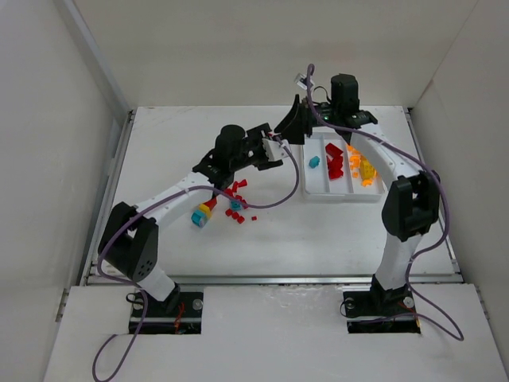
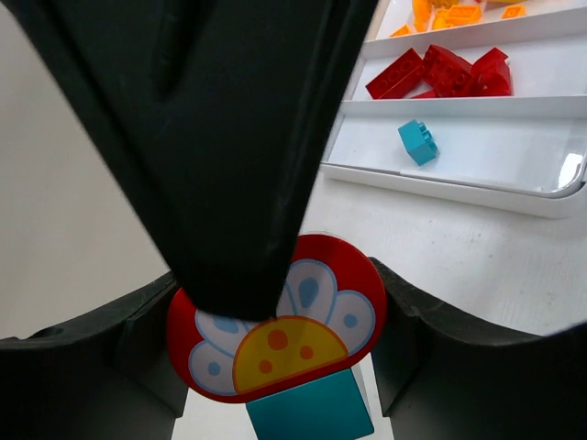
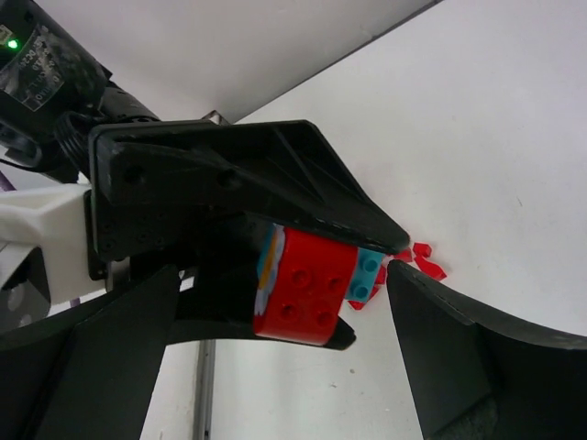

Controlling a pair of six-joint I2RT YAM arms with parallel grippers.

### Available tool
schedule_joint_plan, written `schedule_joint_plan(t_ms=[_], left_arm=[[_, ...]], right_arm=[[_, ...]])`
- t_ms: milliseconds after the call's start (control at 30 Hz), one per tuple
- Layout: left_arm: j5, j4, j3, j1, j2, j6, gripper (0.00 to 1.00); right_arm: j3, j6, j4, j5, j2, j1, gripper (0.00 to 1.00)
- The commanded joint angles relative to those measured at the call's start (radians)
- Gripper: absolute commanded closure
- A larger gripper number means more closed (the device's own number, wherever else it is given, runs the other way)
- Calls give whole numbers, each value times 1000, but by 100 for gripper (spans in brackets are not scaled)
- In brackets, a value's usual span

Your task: Sort the legos into containers by color

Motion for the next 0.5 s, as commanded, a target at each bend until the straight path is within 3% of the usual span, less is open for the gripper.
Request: schedule_joint_plan(t_ms=[0,233,267,300,400,467], left_arm=[[-6,60,72,-16,-1,9,100],[-91,133,81,-34,8,9,100],[-103,143,81,-43,18,9,100],[-103,143,90,-43,18,0,100],[-103,143,90,-43,18,-9,100],[-103,143,90,-43,18,-9,100]], right_arm=[[50,-5,8,-55,9,14,1],[93,-5,-36,-56,40,14,10],[93,-5,-36,-56,52,14,15],[93,-5,-36,-56,52,14,27],[93,-5,-36,-75,52,14,50],[93,-5,-36,-89,52,14,60]])
